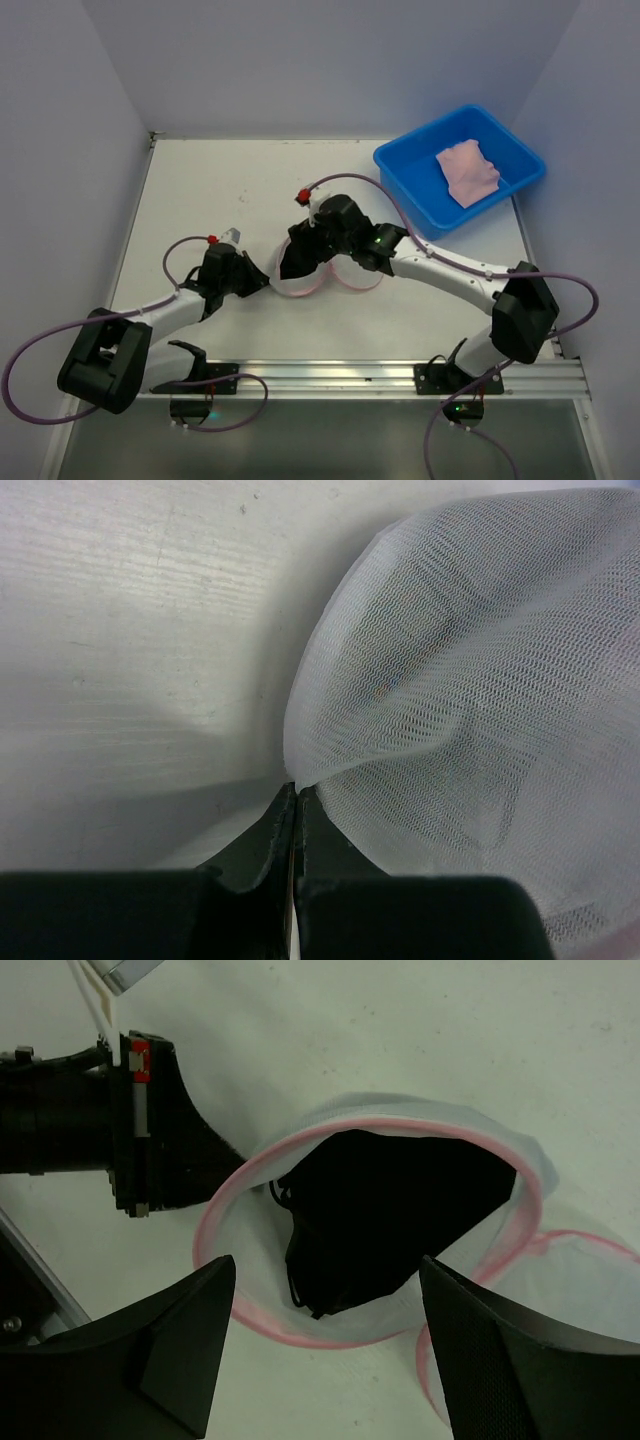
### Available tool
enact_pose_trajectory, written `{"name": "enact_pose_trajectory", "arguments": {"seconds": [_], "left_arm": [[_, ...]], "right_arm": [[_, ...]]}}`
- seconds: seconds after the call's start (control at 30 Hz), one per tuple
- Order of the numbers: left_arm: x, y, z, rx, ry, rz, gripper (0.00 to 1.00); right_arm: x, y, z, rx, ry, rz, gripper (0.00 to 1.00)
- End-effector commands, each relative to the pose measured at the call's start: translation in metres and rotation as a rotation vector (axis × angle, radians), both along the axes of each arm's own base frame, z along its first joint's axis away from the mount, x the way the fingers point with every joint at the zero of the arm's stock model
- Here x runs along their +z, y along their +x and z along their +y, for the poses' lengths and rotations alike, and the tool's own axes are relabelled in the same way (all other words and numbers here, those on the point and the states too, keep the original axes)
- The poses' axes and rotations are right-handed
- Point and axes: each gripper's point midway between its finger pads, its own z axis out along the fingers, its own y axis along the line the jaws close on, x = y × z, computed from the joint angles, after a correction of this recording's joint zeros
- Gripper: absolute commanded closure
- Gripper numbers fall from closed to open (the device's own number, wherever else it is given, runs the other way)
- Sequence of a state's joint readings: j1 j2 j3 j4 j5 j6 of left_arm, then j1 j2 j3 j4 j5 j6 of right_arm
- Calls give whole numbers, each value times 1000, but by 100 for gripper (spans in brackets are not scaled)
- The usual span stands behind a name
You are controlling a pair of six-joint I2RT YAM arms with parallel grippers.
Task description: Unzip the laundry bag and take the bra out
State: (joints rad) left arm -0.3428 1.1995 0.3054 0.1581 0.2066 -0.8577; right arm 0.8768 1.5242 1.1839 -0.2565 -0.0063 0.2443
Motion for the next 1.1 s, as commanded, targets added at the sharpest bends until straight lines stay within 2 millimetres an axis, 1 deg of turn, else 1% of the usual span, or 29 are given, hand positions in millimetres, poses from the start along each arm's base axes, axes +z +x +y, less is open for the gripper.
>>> {"name": "enact_pose_trajectory", "arguments": {"seconds": [0.0,0.03,0.1,0.17,0.27,0.33,0.37,0.43,0.47,0.53,0.63,0.73,0.8,0.83,0.87,0.93,0.97,1.0,1.03,1.07], "left_arm": [[11,9,-6,-66,25,-15,100],[6,5,-4,-77,45,11,100],[7,5,-3,-82,56,0,100],[3,3,0,-58,47,-3,100],[3,3,-4,-77,36,-4,100],[4,5,-5,-80,36,0,100],[4,5,-6,-85,31,0,100],[7,5,-9,-86,15,0,100],[7,4,-9,-88,12,1,100],[4,1,-6,-84,23,12,100],[7,2,-5,-90,39,7,100],[10,4,-4,-90,43,-12,100],[9,5,-2,-81,50,-21,100],[11,8,-3,-78,42,-41,100],[10,9,-5,-73,32,-40,100],[8,8,-8,-74,6,-46,100],[7,8,-9,-71,-5,-44,100],[7,7,-9,-72,-8,-43,100],[5,6,-9,-73,-9,-43,100],[5,6,-9,-70,-9,-40,100]], "right_arm": [[-1,13,14,0,-17,-97,24],[-4,14,15,-1,-21,-97,25],[-10,16,18,-4,-30,-96,26],[-17,19,22,-1,-38,-100,26],[-28,23,28,10,-60,-100,26],[-32,27,32,10,-76,-105,24],[-42,29,33,14,-96,-100,22],[-51,31,36,16,-111,-98,18],[-61,31,36,23,-131,-88,17],[-69,33,36,22,-144,-84,14],[-88,34,28,3,-199,-76,8],[-104,34,22,1,-238,-78,6],[-110,35,23,9,-246,-83,5],[-120,35,23,12,-261,-70,5],[-125,35,23,12,-270,-63,7],[-136,33,24,25,-285,-41,13],[-139,32,24,29,-284,-37,17],[-140,32,24,30,-283,-37,27],[-139,30,24,33,-273,-39,35],[-138,29,23,36,-268,-38,44]]}}
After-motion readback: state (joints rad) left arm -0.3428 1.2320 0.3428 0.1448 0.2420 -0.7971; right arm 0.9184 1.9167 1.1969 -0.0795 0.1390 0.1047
